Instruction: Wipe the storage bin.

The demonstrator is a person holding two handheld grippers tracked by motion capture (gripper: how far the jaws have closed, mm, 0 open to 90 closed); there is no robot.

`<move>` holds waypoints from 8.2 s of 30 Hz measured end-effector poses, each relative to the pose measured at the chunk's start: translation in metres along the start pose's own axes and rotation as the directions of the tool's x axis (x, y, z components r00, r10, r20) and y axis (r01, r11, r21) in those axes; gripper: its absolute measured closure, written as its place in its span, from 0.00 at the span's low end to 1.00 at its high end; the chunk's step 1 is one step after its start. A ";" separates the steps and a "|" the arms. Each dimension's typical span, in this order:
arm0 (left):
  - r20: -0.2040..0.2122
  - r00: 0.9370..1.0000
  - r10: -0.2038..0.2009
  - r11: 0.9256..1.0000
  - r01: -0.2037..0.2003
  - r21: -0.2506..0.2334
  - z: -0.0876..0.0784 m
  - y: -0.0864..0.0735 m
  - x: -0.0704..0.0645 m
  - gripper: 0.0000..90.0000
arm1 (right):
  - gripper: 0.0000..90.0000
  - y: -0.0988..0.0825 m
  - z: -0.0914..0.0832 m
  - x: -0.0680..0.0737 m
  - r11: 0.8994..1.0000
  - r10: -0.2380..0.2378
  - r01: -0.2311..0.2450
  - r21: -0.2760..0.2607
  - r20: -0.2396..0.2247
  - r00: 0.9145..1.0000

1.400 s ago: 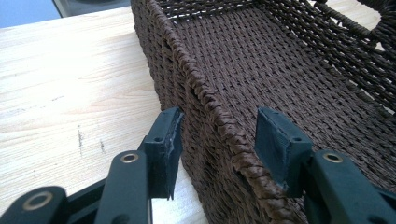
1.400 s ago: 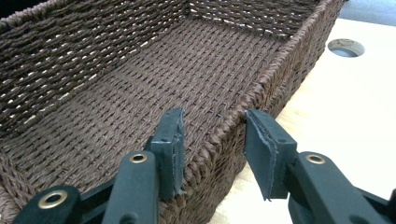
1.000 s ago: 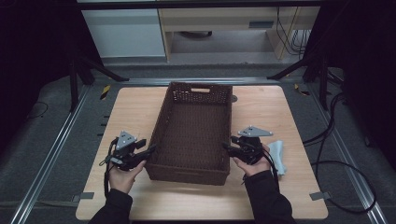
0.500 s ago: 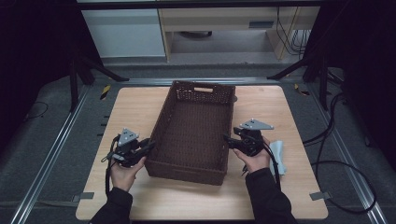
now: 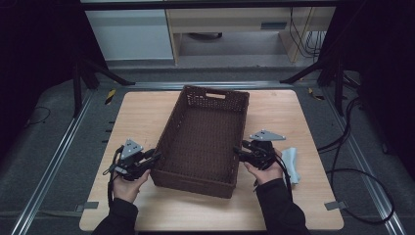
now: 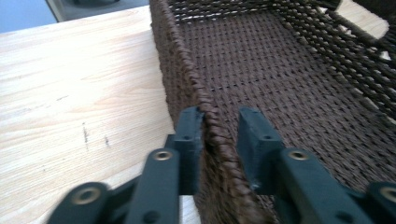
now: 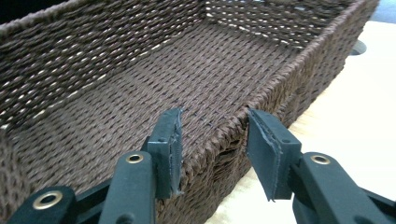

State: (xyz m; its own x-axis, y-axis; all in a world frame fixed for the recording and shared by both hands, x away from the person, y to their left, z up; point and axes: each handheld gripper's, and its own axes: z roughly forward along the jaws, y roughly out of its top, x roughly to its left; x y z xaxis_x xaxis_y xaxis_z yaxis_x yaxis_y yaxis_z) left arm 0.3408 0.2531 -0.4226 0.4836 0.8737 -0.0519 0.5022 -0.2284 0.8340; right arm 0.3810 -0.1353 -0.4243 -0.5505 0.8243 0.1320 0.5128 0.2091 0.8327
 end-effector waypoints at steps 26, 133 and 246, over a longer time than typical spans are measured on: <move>-0.011 1.000 -0.014 1.000 0.014 -0.020 -0.002 -0.001 0.011 0.85 | 0.54 0.002 0.004 -0.002 1.000 0.023 -0.023 0.000 0.021 1.000; -0.157 0.983 -0.095 0.994 0.085 -0.064 -0.011 0.008 0.036 0.63 | 0.37 0.002 -0.011 -0.018 0.998 0.021 -0.013 -0.057 0.146 0.989; -0.116 0.991 -0.067 0.998 0.066 -0.016 0.000 0.010 0.038 0.66 | 0.74 -0.002 -0.024 -0.058 0.994 -0.105 0.101 0.037 0.136 0.985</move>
State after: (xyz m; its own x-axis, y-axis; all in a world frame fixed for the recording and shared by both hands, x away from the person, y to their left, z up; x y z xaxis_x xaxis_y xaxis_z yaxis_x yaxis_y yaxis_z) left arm 0.3639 0.2839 -0.4157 0.3620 0.9312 -0.0437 0.5214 -0.1634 0.8375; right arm 0.3962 -0.1964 -0.4208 -0.5065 0.8617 -0.0305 0.4788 0.3106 0.8211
